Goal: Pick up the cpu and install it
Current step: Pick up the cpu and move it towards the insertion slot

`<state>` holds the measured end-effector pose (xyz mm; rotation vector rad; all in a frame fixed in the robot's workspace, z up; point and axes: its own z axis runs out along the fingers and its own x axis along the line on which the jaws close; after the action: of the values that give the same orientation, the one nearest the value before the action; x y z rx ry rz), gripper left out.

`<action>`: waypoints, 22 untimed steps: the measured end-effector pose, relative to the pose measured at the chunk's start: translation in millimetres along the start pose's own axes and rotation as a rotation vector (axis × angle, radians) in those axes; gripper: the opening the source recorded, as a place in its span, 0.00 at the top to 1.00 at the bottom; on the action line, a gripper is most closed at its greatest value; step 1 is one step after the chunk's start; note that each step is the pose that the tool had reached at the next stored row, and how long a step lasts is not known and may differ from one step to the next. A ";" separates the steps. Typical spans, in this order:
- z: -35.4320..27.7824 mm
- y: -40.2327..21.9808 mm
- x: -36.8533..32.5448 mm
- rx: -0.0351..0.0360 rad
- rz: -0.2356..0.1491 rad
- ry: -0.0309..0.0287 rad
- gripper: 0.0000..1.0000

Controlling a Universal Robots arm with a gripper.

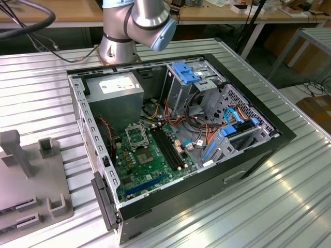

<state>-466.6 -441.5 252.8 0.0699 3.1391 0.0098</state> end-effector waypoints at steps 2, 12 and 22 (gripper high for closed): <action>3.0 -0.2 1.8 0.0000 0.000 -0.0001 0.48; 21.3 -1.1 4.3 -0.0001 0.000 -0.0009 0.48; 35.1 -1.4 5.0 0.0230 0.000 -0.0052 0.48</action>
<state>-471.6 -442.5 217.7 0.0692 3.1344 -0.0265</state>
